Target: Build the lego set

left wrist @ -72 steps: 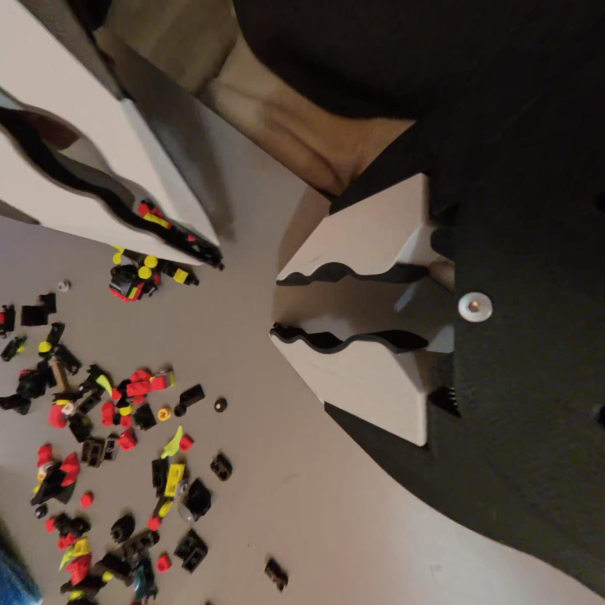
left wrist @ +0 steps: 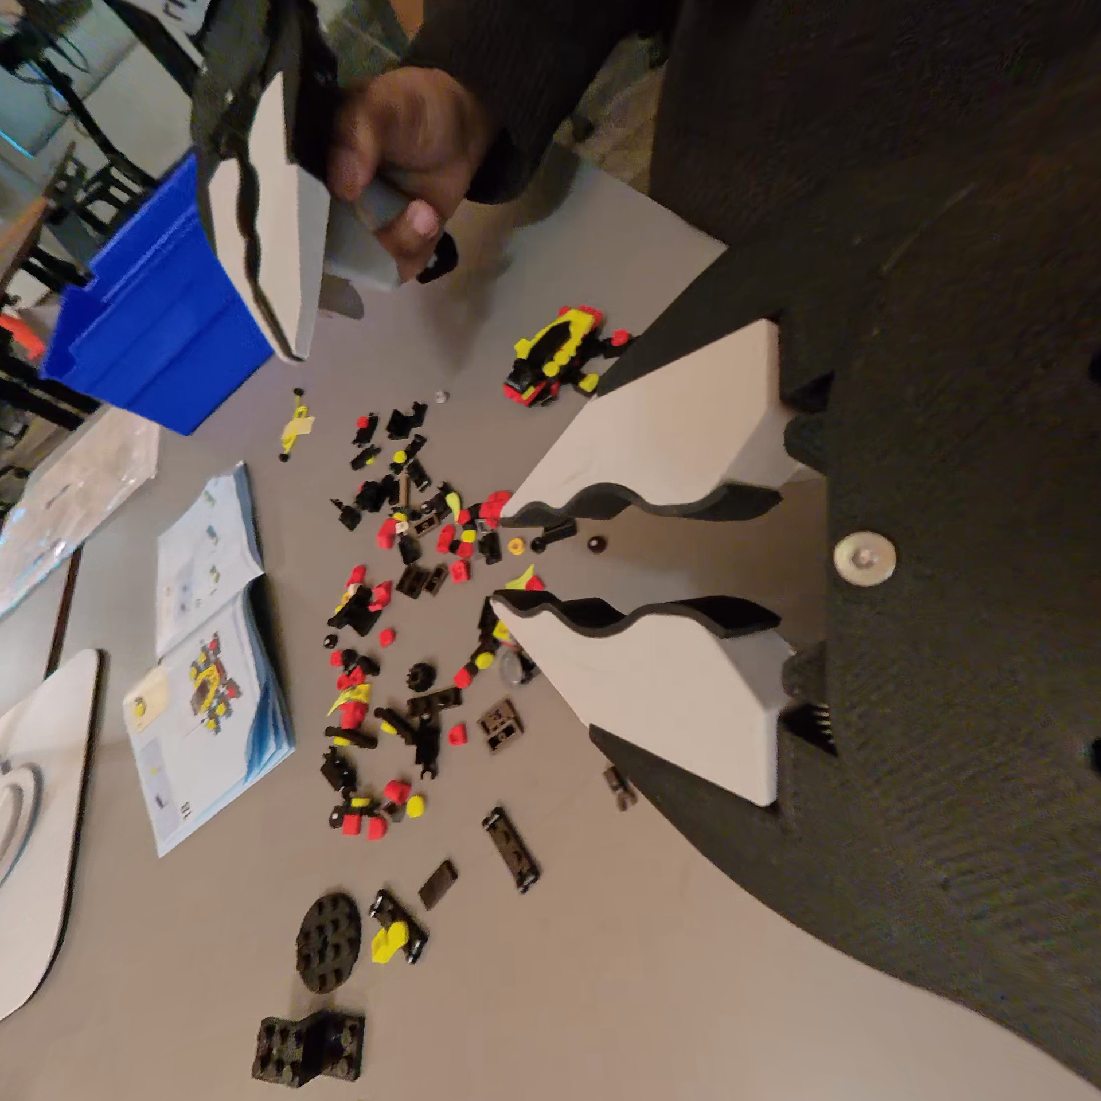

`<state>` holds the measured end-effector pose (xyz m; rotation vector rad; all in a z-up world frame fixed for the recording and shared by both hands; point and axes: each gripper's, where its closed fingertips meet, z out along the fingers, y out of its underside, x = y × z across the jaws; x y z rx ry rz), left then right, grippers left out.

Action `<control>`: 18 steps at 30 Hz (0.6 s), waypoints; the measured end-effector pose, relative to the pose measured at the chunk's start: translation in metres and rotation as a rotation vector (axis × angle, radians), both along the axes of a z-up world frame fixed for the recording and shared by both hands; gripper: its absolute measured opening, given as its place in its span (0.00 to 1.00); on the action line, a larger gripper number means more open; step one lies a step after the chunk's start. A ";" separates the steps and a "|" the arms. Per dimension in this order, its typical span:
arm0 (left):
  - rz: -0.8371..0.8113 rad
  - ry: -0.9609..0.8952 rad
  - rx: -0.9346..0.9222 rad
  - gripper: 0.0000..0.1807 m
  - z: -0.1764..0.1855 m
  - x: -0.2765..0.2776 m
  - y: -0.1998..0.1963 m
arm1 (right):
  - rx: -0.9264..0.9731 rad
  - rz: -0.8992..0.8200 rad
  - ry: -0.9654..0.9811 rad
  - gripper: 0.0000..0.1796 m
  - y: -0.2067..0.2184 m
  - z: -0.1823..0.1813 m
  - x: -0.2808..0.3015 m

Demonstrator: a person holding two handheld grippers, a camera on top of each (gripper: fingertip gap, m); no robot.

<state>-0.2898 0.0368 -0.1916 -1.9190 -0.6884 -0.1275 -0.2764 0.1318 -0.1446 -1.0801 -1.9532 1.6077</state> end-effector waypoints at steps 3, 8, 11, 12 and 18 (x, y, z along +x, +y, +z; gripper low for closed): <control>0.012 -0.025 0.035 0.10 0.004 -0.011 0.004 | -0.023 -0.003 0.033 0.00 -0.007 0.018 0.003; 0.027 -0.024 0.054 0.09 0.008 -0.013 0.004 | -0.045 0.016 0.031 0.00 -0.017 0.023 0.016; 0.020 -0.029 0.067 0.08 0.011 -0.007 0.007 | -0.033 0.021 0.012 0.00 -0.017 0.017 0.024; 0.021 -0.025 0.066 0.08 0.011 -0.006 0.007 | -0.031 0.020 0.012 0.00 -0.016 0.017 0.026; 0.080 -0.041 0.032 0.08 0.004 -0.019 0.005 | 0.016 -0.001 0.017 0.00 -0.008 0.010 0.035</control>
